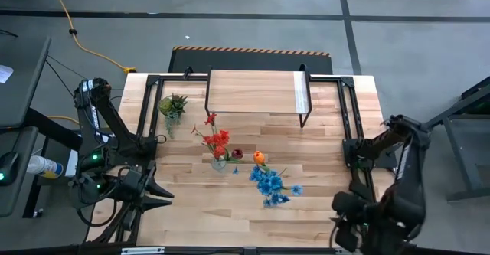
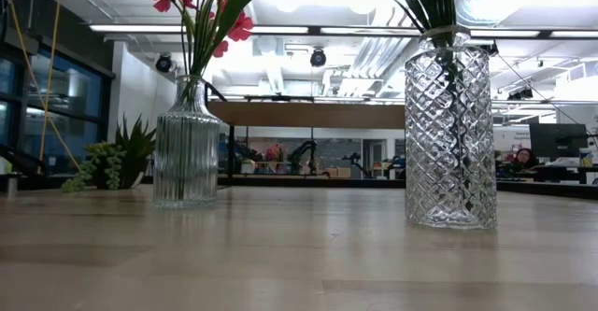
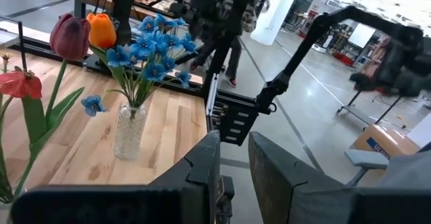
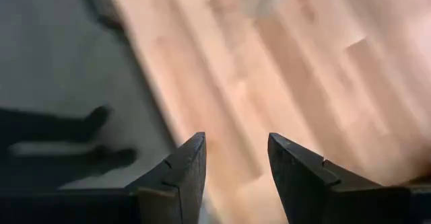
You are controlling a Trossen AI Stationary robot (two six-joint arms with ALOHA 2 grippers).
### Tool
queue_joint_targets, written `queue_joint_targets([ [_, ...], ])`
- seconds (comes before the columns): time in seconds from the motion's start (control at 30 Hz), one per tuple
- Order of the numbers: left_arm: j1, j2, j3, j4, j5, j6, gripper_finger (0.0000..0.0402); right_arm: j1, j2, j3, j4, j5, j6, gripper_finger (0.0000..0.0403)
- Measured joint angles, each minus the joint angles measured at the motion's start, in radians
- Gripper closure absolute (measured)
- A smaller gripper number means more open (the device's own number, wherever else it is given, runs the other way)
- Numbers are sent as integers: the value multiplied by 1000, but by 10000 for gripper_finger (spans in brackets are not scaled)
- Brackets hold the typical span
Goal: Pick and place flowers into a vace then onto a shelf
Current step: Put the right transparent vase with flowers on the shelf
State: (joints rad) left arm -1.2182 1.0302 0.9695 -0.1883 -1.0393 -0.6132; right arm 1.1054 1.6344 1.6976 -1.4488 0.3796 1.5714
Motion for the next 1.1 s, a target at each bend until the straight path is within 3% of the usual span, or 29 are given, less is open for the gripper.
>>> queue_joint_targets([
  [0.27, 0, 0, 0, 5, 13, -50, 289, -72, 0, -310, 177, 94, -32, 251],
  [0.5, 0, 0, 0, 8, 16, -51, 289, -129, 0, -502, 486, 198, -113, 251],
  [1.1, 0, 0, 0, 11, 16, -53, 289, -227, 0, -576, 621, 379, -264, 251],
])
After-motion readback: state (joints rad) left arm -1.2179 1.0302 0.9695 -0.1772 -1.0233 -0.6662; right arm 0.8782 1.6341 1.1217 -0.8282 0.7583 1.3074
